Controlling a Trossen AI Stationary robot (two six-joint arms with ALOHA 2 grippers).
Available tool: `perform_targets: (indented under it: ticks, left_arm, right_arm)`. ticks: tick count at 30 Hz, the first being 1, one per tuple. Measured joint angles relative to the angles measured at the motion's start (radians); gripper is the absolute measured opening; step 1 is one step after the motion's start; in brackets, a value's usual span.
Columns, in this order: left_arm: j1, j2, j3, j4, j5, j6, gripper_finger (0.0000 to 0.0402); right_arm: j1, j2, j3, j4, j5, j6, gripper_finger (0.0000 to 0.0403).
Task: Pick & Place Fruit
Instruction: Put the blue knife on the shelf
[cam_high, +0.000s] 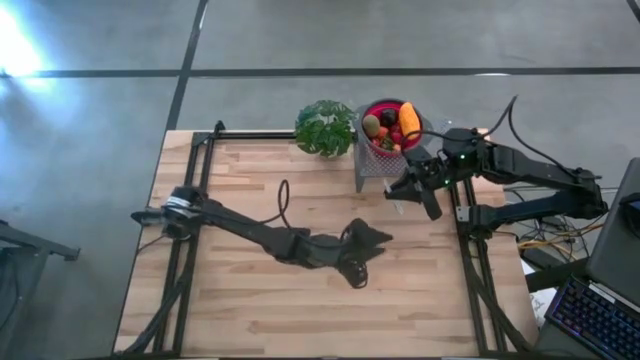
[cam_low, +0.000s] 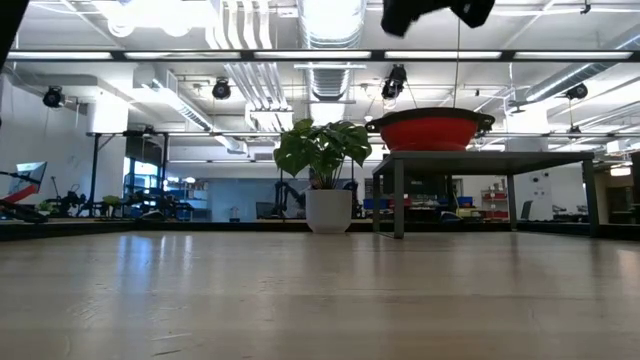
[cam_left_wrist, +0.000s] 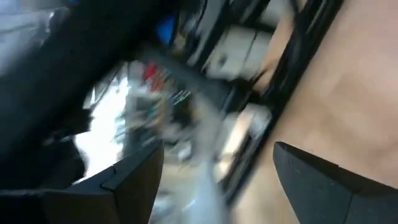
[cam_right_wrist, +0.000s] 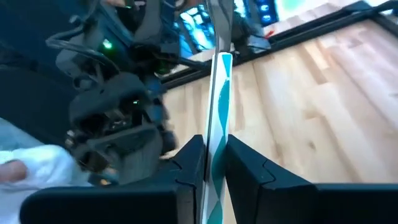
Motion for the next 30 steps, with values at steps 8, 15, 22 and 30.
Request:
perform_targets:
  ticks: [8,15,22,30]
  left_arm:
    - [0.044,-0.126,-0.014,-0.272,0.418,-0.473,0.0305]
    - [0.103,-0.328,-0.344,0.026,0.552,-0.668,0.0305]
    - [0.167,-0.547,-0.766,0.541,0.475,-0.950,0.0305]
    - [0.196,-0.733,-0.959,0.598,0.447,-1.020,0.0305]
  right_arm:
    - [0.000,0.000,0.147,-0.278,0.287,-0.045,0.0036]
    - [-0.001,0.003,0.252,-0.495,0.595,-0.005,0.0044]
    - [-0.082,0.039,0.351,-0.590,0.672,0.046,0.0038]
    - [-0.354,0.176,0.471,-0.791,0.675,0.102,0.0037]
